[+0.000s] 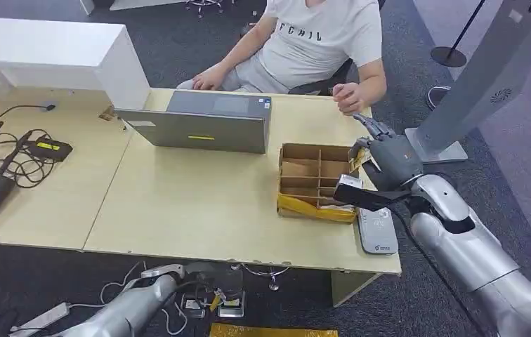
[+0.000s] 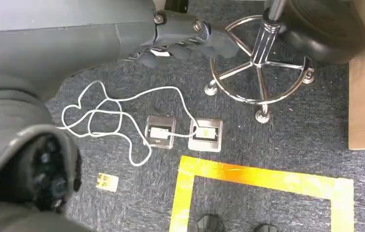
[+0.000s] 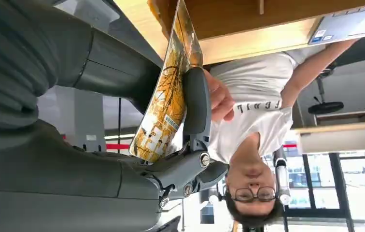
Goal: Pass the card to the sensor for recognition and then transmit it.
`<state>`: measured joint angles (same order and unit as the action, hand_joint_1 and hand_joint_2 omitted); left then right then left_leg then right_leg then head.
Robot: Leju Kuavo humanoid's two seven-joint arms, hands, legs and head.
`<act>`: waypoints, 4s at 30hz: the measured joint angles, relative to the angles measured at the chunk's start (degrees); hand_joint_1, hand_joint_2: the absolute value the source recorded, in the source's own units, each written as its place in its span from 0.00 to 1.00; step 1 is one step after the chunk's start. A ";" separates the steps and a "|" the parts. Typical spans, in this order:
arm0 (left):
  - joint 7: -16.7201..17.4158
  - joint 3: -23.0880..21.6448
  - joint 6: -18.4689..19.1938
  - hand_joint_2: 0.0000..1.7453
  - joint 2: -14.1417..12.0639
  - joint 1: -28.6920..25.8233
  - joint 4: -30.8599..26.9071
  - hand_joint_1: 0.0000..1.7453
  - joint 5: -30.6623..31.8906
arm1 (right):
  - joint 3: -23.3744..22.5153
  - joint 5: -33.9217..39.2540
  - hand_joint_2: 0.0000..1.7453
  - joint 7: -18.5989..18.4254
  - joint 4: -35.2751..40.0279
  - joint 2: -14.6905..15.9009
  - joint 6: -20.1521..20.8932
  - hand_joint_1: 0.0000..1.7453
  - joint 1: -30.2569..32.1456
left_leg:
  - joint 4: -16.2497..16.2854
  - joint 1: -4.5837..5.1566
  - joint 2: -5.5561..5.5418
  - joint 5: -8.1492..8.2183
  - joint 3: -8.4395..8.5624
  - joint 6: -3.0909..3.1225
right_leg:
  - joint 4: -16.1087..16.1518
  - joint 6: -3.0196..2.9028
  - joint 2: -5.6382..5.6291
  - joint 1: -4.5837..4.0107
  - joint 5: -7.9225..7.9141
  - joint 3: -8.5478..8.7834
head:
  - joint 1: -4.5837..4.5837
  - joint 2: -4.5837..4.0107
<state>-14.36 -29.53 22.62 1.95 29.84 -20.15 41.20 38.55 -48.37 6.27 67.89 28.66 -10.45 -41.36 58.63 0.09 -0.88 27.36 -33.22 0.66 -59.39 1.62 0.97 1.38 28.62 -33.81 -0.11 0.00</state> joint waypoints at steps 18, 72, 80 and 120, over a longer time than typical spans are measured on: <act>0.00 -0.68 0.15 0.00 -0.04 0.82 0.87 0.00 -0.77 | 0.92 -0.22 1.00 1.62 -6.36 -3.58 -0.76 1.00 -3.62 | 0.00 -0.01 0.01 0.00 0.00 0.00 | 0.00 0.00 -0.01 -0.01 0.00 -0.02 | 0.02 0.00; 1.25 -0.81 -0.41 0.00 0.57 0.79 1.25 0.00 -0.85 | -5.40 7.72 1.00 -13.18 3.70 -0.04 8.44 0.00 4.29 | 0.02 0.00 0.02 0.04 -0.01 -0.02 | 0.02 0.00 -0.04 0.00 0.00 -0.07 | 0.02 0.00; 1.25 -0.77 -1.28 0.00 -0.09 0.63 1.23 0.00 -1.47 | -8.98 6.78 1.00 -16.55 15.55 3.36 8.83 0.00 11.08 | 0.01 -0.02 0.05 0.06 0.00 -0.05 | 0.02 -0.01 -0.07 -0.02 0.00 -0.08 | 0.00 0.00; 1.40 -0.39 -2.60 0.00 -2.93 -0.50 1.23 0.00 -1.88 | -5.37 -19.89 1.00 -13.70 14.51 -3.89 -1.60 0.00 18.13 | -0.02 -0.08 0.06 0.05 -0.05 -0.08 | 0.00 -0.03 -0.07 -0.07 0.02 -0.08 | 0.02 0.00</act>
<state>-12.96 -29.92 20.02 -0.98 29.34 -18.93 39.32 33.18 -68.26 -7.43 82.40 24.76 -12.04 -23.24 58.61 0.01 -0.82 27.42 -33.28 0.58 -59.39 1.59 0.90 1.30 28.64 -33.89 -0.09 0.00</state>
